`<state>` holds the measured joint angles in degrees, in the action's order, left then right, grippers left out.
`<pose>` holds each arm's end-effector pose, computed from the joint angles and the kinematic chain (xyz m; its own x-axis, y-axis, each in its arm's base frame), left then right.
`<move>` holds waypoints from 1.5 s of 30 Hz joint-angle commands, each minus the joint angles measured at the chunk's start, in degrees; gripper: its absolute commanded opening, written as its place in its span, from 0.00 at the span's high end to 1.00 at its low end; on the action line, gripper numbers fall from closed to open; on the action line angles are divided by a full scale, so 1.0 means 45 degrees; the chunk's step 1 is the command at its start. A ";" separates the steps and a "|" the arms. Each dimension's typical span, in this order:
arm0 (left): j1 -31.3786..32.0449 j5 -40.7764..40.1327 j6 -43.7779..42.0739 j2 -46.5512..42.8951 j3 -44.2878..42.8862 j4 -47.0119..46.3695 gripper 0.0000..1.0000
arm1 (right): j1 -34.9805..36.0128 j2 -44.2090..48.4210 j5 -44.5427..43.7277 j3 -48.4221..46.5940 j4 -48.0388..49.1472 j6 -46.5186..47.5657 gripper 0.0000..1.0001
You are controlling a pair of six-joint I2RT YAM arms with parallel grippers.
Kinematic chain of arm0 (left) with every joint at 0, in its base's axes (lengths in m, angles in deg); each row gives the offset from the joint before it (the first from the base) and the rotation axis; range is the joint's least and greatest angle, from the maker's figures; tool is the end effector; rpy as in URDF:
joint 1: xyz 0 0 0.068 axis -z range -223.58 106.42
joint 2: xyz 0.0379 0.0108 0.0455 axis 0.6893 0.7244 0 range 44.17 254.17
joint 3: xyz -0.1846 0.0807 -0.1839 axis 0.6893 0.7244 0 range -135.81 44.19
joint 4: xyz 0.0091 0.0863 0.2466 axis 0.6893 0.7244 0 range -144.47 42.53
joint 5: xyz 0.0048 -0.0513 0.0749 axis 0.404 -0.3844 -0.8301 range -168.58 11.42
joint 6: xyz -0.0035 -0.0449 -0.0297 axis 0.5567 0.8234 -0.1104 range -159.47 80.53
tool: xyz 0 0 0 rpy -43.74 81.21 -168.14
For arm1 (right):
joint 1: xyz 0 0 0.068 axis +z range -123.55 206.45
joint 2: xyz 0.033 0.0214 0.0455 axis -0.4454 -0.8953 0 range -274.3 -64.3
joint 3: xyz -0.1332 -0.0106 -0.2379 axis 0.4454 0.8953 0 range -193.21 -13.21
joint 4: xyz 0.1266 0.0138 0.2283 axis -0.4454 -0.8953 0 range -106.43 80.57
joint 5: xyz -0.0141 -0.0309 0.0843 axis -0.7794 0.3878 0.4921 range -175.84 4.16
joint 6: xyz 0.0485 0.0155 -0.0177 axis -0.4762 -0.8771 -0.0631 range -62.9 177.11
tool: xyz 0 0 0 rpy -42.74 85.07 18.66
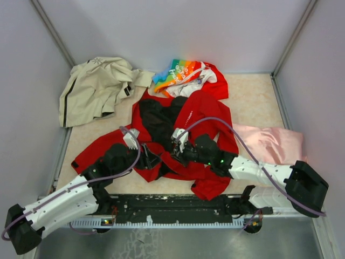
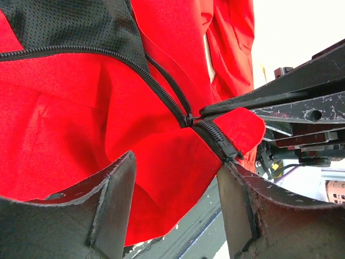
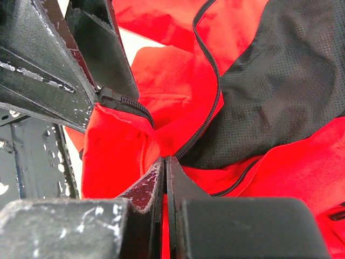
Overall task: Zip up the jacket
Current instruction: Zip the zipper on the jacket.
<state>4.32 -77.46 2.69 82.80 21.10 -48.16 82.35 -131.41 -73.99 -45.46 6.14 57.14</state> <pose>0.1120 -0.1248 0.2296 -0.6910 -0.2362 -0.6832 0.3915 0.6722 -0.6284 0.1372 0.2154 0.2300 -0.1846 -0.2737 -0.9439 -0.9192 0.3879 0.0673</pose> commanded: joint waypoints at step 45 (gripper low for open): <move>0.0058 0.3182 -0.1550 0.2850 -0.1290 0.0006 1.00 | -0.0847 -0.2905 -0.5613 -0.2935 0.0212 0.1792 1.00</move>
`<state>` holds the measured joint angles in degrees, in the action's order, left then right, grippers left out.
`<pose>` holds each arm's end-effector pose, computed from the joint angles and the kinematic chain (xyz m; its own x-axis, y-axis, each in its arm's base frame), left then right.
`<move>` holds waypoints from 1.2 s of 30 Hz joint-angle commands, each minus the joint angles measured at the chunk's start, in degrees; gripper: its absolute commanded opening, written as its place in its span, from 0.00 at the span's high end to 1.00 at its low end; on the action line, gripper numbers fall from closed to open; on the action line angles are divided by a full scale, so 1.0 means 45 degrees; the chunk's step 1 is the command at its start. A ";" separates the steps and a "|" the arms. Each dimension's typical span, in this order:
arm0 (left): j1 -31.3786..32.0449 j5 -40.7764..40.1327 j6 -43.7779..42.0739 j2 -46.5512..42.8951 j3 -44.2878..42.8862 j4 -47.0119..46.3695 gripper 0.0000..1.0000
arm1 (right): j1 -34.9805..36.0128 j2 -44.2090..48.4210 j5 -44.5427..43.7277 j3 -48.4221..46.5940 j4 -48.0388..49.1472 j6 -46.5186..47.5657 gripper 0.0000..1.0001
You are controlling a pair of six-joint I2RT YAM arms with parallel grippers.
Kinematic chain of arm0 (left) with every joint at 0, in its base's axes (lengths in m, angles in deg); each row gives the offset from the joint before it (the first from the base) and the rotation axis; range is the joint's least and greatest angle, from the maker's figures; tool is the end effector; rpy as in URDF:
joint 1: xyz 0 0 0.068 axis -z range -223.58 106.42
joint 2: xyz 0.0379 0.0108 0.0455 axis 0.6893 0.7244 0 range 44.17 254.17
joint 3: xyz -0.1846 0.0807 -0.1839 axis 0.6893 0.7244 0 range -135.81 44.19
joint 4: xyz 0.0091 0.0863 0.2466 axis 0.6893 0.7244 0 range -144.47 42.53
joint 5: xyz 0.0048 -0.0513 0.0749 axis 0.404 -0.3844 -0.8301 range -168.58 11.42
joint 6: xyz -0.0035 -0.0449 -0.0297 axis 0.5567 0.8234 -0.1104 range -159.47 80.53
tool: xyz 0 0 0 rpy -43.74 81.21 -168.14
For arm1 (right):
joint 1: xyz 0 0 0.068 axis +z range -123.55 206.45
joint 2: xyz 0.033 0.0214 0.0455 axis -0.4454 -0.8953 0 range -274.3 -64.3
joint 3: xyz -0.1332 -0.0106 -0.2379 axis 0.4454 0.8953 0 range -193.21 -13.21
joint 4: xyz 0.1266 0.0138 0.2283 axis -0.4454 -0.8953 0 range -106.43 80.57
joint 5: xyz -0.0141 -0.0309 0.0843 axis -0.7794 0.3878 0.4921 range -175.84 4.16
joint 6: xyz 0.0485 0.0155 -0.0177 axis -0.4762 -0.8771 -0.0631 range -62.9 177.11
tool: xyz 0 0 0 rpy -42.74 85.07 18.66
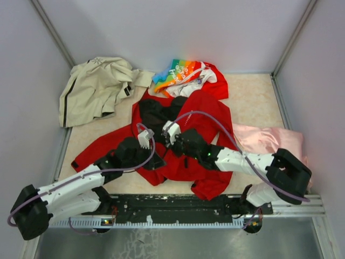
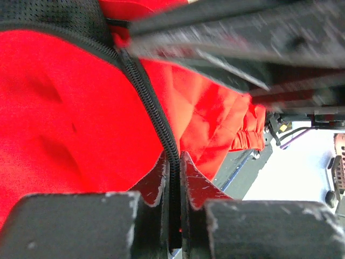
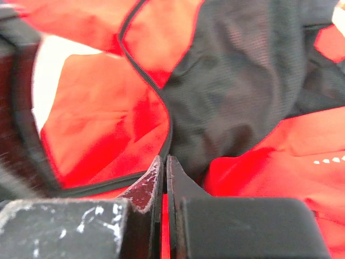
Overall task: Zip up the jacket
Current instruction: Zip the zipper on the jacket.
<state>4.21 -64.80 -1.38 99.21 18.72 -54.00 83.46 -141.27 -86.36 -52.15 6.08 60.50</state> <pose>0.1318 -0.1578 0.2067 -0.7939 -0.0165 -0.6078 0.4678 0.6220 -0.6279 0.1592 0.2443 0.2251 -0.1587 -0.3533 -0.9220 -0.8451 0.5314 -0.0581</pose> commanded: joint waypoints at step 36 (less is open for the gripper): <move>-0.1793 -0.4349 -0.7249 0.0824 -1.0119 0.5933 1.00 | -0.6137 0.2089 0.2221 -0.6452 -0.4081 0.0667 1.00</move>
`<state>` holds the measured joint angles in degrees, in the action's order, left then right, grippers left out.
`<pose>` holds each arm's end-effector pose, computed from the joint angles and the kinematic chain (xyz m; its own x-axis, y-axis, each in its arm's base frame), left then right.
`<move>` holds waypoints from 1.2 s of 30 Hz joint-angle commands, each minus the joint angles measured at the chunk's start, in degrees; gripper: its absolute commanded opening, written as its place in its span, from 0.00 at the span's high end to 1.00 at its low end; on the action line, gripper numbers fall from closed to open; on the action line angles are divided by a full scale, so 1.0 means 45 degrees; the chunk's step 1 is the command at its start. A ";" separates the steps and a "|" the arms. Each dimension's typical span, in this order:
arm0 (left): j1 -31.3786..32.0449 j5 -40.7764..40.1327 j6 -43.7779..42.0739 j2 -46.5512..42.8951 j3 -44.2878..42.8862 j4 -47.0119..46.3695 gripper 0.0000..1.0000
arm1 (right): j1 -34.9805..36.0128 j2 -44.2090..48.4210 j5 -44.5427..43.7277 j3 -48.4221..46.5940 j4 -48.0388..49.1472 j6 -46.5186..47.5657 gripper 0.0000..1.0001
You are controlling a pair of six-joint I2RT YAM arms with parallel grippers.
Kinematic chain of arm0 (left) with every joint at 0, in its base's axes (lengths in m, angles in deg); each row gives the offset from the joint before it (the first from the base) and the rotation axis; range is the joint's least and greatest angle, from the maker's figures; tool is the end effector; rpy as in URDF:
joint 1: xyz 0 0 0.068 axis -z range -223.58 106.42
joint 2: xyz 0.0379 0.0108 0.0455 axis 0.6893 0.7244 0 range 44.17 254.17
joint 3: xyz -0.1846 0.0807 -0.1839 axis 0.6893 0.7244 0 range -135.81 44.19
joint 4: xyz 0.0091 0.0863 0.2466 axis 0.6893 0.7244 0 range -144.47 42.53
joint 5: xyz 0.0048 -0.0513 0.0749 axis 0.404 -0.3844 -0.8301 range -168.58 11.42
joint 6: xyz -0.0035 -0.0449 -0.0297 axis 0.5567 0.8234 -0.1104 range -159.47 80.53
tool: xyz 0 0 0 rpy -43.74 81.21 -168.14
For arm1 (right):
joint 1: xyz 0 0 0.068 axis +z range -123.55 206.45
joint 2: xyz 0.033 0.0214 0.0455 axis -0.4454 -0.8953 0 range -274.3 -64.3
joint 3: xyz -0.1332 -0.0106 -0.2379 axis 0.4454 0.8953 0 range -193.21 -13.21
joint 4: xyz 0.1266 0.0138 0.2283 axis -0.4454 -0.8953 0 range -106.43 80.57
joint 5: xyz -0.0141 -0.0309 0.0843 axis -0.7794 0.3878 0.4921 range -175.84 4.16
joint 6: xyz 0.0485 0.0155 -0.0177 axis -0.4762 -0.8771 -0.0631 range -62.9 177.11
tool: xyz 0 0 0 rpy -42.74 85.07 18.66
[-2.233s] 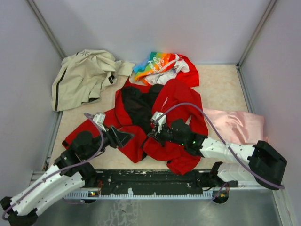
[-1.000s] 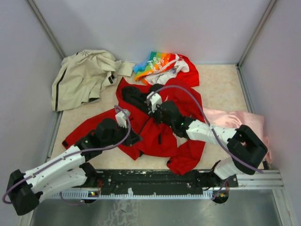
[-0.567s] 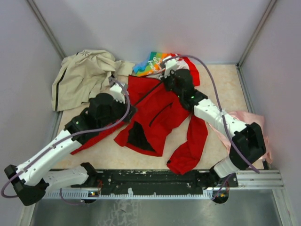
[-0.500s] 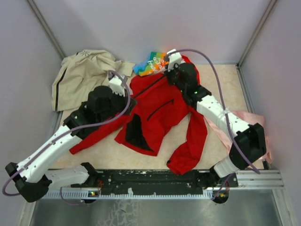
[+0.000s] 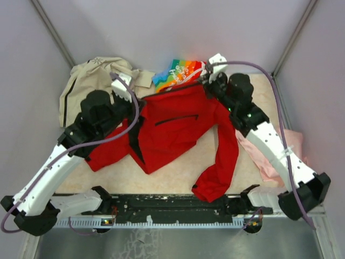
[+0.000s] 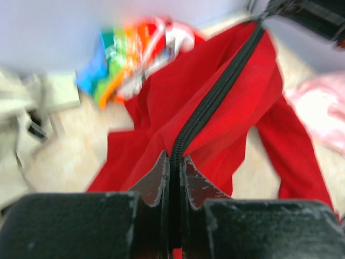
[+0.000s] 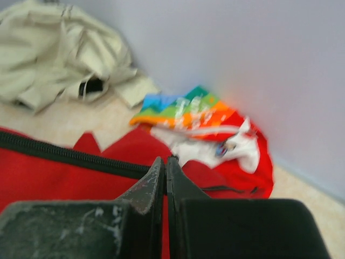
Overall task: Zip up the jacket
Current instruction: Zip the zipper on the jacket.
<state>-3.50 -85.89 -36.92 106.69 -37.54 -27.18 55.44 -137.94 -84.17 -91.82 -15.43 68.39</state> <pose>0.1699 -0.1369 0.4696 -0.1315 0.0530 -0.9899 0.5369 0.8432 -0.0261 0.2568 0.1433 0.4459 0.0845 -0.1768 -0.9806 -0.5033 0.8418 -0.1952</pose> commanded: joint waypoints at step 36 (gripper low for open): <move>-0.0077 0.4608 0.5056 -0.4120 0.9037 -0.2856 0.32 | 0.4514 0.4191 -0.0002 1.0005 0.4681 -0.3265 1.00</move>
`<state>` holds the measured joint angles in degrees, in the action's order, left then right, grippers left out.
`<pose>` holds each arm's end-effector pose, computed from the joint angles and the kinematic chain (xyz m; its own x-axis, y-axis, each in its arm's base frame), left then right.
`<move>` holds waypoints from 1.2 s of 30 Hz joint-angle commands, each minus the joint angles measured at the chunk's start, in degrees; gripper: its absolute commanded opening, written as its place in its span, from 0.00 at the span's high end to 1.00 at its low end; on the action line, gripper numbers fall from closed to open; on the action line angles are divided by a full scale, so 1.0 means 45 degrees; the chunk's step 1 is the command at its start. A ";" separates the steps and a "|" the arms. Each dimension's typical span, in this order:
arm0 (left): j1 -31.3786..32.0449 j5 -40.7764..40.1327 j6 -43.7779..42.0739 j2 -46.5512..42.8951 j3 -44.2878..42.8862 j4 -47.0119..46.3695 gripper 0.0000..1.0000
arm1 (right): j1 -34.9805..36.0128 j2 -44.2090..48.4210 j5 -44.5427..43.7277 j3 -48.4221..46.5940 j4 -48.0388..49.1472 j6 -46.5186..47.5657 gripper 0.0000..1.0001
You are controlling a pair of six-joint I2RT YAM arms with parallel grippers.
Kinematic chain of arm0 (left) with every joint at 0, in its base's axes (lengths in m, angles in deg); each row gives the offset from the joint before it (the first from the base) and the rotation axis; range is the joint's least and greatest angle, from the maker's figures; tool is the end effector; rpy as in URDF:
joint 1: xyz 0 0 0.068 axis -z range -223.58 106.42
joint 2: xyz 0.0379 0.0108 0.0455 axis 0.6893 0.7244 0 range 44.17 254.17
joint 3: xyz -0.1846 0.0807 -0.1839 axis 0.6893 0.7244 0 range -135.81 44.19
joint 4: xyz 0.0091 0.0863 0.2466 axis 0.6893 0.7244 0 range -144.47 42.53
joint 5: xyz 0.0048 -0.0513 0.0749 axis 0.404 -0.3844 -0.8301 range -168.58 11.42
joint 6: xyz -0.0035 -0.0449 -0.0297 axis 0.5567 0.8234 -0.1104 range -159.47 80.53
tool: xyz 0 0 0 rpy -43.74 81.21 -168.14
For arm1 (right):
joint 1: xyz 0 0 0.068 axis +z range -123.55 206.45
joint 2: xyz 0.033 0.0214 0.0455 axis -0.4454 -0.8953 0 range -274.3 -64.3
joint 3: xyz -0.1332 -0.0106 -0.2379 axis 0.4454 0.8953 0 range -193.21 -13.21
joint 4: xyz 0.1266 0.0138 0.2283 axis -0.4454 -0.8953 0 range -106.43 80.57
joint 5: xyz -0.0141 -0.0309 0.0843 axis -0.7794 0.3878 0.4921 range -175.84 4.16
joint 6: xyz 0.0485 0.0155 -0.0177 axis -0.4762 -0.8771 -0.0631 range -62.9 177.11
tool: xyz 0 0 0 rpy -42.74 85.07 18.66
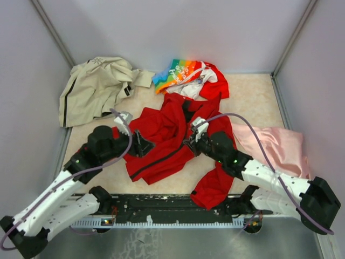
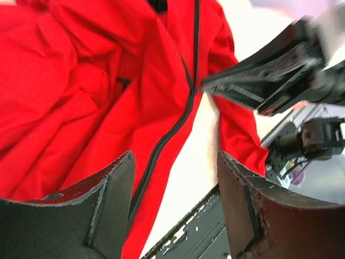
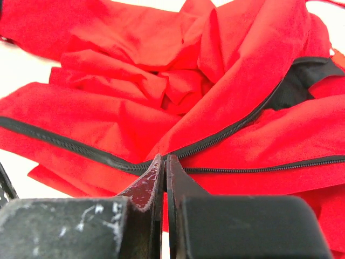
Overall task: Zip up the jacket
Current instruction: Zip the zipper on the jacket.
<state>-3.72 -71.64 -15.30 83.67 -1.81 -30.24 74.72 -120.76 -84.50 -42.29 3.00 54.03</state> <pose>0.1179 -0.1040 0.3354 -0.5099 -0.1037 -0.8540 0.5654 0.7078 -0.4235 0.1493 0.1684 0.2459 -0.2122 -0.1574 -0.9645 -0.7509 0.6579 0.0579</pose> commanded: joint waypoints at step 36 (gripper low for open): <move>0.0889 0.3394 0.1380 0.7469 0.1762 -0.7367 0.99 | 0.0432 -0.0766 -0.1843 -0.2420 -0.0436 0.1234 1.00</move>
<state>-0.79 -55.08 -7.78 119.72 6.61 -67.33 76.03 -124.63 -84.67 -48.50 -1.13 55.52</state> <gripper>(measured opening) 0.069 0.007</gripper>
